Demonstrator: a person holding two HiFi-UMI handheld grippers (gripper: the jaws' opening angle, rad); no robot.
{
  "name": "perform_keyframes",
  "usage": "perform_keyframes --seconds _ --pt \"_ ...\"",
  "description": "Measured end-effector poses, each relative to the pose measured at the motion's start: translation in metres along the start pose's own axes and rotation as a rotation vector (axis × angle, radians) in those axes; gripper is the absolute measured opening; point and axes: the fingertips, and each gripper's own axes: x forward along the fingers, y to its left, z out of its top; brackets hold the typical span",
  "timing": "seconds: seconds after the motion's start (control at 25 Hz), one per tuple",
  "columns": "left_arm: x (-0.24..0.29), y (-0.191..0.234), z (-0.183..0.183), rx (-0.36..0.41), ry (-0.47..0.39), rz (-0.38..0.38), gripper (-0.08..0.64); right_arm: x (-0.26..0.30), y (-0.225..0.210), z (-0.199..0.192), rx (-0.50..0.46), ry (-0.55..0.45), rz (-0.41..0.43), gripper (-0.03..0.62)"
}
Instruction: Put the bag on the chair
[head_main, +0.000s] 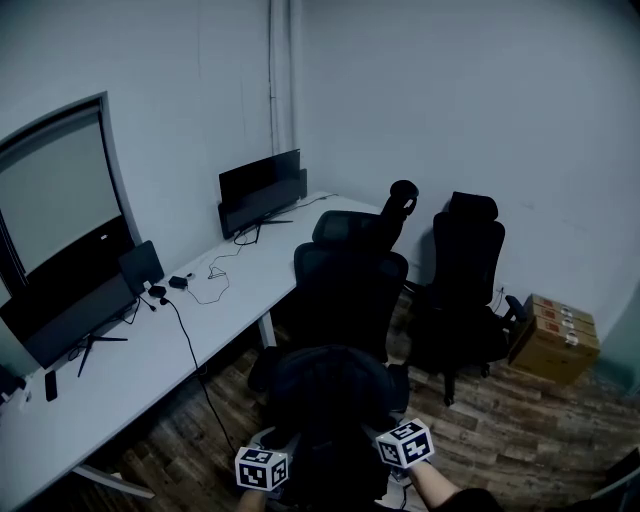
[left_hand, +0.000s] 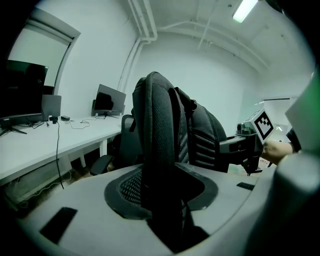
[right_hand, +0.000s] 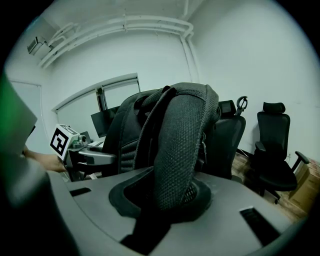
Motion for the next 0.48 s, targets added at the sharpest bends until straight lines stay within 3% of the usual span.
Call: perform_keyframes --seconds 0.48 --pt "0.003 0.005 0.003 -0.033 -0.021 0.058 0.173 0.015 -0.007 0.009 -0.032 0.019 0.069 0.095"
